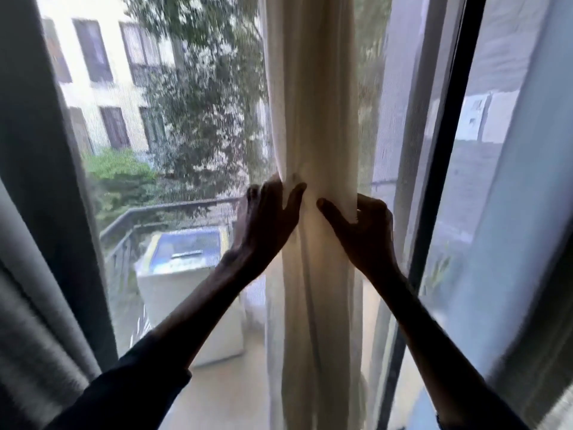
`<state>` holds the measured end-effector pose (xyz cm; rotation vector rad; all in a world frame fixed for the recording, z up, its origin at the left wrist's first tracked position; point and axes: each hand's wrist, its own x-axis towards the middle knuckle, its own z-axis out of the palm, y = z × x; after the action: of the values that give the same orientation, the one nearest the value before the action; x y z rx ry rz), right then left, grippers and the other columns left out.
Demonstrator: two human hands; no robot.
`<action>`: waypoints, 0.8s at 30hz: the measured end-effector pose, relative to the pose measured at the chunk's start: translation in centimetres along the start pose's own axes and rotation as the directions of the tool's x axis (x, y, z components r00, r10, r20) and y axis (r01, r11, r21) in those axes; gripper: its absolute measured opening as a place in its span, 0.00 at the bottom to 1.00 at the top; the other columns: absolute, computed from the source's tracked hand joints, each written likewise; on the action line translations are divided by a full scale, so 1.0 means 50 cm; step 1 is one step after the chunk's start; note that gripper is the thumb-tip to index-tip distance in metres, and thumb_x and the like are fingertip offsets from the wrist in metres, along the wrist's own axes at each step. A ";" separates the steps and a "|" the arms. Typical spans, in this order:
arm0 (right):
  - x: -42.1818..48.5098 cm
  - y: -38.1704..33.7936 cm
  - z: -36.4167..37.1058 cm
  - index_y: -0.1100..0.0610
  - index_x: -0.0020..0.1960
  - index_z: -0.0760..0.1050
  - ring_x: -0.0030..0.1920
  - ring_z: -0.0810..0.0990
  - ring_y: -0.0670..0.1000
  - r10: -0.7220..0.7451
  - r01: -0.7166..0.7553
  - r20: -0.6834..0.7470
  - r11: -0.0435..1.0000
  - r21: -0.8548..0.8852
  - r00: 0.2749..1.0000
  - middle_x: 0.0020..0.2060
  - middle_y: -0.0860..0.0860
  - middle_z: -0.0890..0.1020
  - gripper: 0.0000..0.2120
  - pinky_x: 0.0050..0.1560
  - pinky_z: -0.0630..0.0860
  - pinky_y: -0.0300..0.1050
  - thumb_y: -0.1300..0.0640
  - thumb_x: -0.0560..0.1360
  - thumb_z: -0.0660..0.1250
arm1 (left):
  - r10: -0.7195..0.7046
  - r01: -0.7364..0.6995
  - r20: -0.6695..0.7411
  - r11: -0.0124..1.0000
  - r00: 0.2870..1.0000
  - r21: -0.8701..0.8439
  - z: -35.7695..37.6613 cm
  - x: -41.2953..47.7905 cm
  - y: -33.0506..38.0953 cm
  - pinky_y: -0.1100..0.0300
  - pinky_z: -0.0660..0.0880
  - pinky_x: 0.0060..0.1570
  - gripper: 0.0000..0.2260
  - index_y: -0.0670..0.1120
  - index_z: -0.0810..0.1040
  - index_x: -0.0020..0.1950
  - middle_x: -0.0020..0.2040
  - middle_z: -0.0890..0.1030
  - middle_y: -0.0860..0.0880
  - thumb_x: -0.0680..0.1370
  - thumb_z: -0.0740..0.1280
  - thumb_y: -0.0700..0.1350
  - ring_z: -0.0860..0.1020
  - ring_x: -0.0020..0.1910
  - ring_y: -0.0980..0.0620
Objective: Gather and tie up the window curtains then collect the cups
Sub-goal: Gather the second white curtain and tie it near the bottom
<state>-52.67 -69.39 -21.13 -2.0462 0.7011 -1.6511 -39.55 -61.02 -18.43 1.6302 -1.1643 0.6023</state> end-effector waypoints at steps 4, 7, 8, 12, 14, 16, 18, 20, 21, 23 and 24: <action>-0.130 0.053 0.031 0.58 0.41 0.77 0.31 0.74 0.48 -0.134 0.125 -0.014 0.954 -0.272 0.991 0.36 0.51 0.78 0.15 0.30 0.68 0.36 0.49 0.80 0.68 | -0.035 0.015 0.142 0.990 0.989 0.137 0.022 -0.074 -0.042 0.48 0.74 0.37 0.22 0.37 0.76 0.42 0.38 0.78 0.33 0.79 0.66 0.58 0.78 0.39 0.34; -0.170 0.077 0.023 0.59 0.37 0.73 0.31 0.69 0.49 -0.150 0.128 -0.028 0.916 -0.379 0.988 0.34 0.52 0.76 0.16 0.30 0.65 0.41 0.51 0.80 0.67 | -0.028 -0.003 0.199 0.988 0.980 0.155 0.029 -0.110 -0.045 0.50 0.70 0.39 0.22 0.36 0.75 0.43 0.41 0.78 0.31 0.80 0.64 0.56 0.78 0.44 0.33; -0.172 0.084 0.015 0.58 0.36 0.72 0.30 0.70 0.51 -0.134 0.104 -0.053 0.917 -0.386 0.990 0.32 0.52 0.76 0.18 0.30 0.67 0.44 0.51 0.81 0.67 | -0.024 -0.007 0.203 0.988 0.979 0.153 0.028 -0.118 -0.037 0.51 0.66 0.39 0.21 0.35 0.76 0.44 0.42 0.78 0.31 0.81 0.64 0.54 0.77 0.44 0.33; -0.213 0.078 0.022 0.51 0.34 0.63 0.26 0.65 0.49 -0.099 0.062 -0.083 0.927 -0.371 0.992 0.27 0.46 0.65 0.20 0.32 0.57 0.41 0.53 0.79 0.69 | 0.031 -0.052 0.166 0.991 0.986 0.122 0.037 -0.145 -0.009 0.57 0.57 0.30 0.17 0.36 0.73 0.36 0.29 0.75 0.32 0.79 0.68 0.47 0.75 0.29 0.33; -0.252 0.072 0.044 0.52 0.35 0.66 0.27 0.70 0.53 -0.096 0.086 -0.011 0.929 -0.360 0.995 0.27 0.47 0.68 0.17 0.30 0.60 0.44 0.57 0.77 0.71 | 0.047 -0.063 0.188 0.995 0.981 0.079 0.050 -0.162 -0.002 0.57 0.58 0.29 0.12 0.37 0.75 0.41 0.31 0.77 0.33 0.80 0.65 0.45 0.76 0.30 0.32; -0.276 0.079 0.055 0.57 0.39 0.75 0.32 0.77 0.58 -0.087 0.099 0.051 0.927 -0.362 0.995 0.30 0.53 0.77 0.07 0.31 0.65 0.47 0.62 0.73 0.71 | 0.056 -0.069 0.219 0.996 0.974 0.053 0.055 -0.175 -0.001 0.57 0.59 0.28 0.11 0.39 0.74 0.43 0.32 0.78 0.35 0.81 0.62 0.44 0.77 0.32 0.33; -0.282 0.088 0.057 0.60 0.43 0.78 0.34 0.78 0.59 -0.052 0.071 0.058 0.918 -0.390 0.997 0.33 0.55 0.79 0.03 0.32 0.66 0.47 0.64 0.72 0.72 | 0.066 -0.083 0.258 0.995 0.964 0.055 0.059 -0.192 -0.010 0.56 0.59 0.27 0.11 0.44 0.69 0.40 0.32 0.78 0.36 0.81 0.62 0.46 0.78 0.31 0.34; -0.290 0.095 0.060 0.60 0.45 0.78 0.35 0.78 0.61 -0.008 0.036 0.070 0.914 -0.405 0.997 0.33 0.56 0.79 0.05 0.31 0.63 0.45 0.66 0.70 0.71 | 0.082 -0.109 0.347 0.992 0.934 0.060 0.067 -0.215 -0.017 0.53 0.66 0.25 0.08 0.45 0.67 0.41 0.32 0.79 0.38 0.77 0.63 0.45 0.78 0.32 0.35; -0.297 0.095 0.063 0.61 0.46 0.77 0.34 0.78 0.62 0.003 0.029 0.077 0.914 -0.404 0.997 0.32 0.57 0.79 0.05 0.32 0.61 0.43 0.65 0.70 0.69 | 0.073 -0.106 0.385 0.992 0.920 0.063 0.072 -0.225 -0.020 0.52 0.69 0.26 0.06 0.44 0.68 0.43 0.32 0.80 0.39 0.76 0.64 0.44 0.78 0.32 0.35; -0.305 0.100 0.067 0.63 0.46 0.78 0.32 0.77 0.62 0.008 0.022 0.074 0.917 -0.398 0.997 0.31 0.57 0.78 0.08 0.34 0.58 0.41 0.62 0.71 0.62 | 0.054 -0.086 0.411 0.994 0.910 0.061 0.082 -0.236 -0.027 0.52 0.70 0.27 0.06 0.44 0.69 0.44 0.33 0.79 0.39 0.76 0.65 0.44 0.78 0.33 0.34; -0.305 0.103 0.067 0.63 0.46 0.78 0.32 0.77 0.62 0.005 0.026 0.078 0.918 -0.395 0.997 0.30 0.58 0.78 0.08 0.34 0.58 0.40 0.62 0.71 0.61 | 0.056 -0.086 0.414 0.995 0.909 0.053 0.086 -0.238 -0.030 0.52 0.70 0.27 0.06 0.44 0.67 0.44 0.33 0.79 0.39 0.76 0.64 0.44 0.78 0.33 0.34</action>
<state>-52.59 -63.98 -36.68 -2.3762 1.0713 -1.5196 -43.73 -60.13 -30.45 1.8368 -1.5288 0.3521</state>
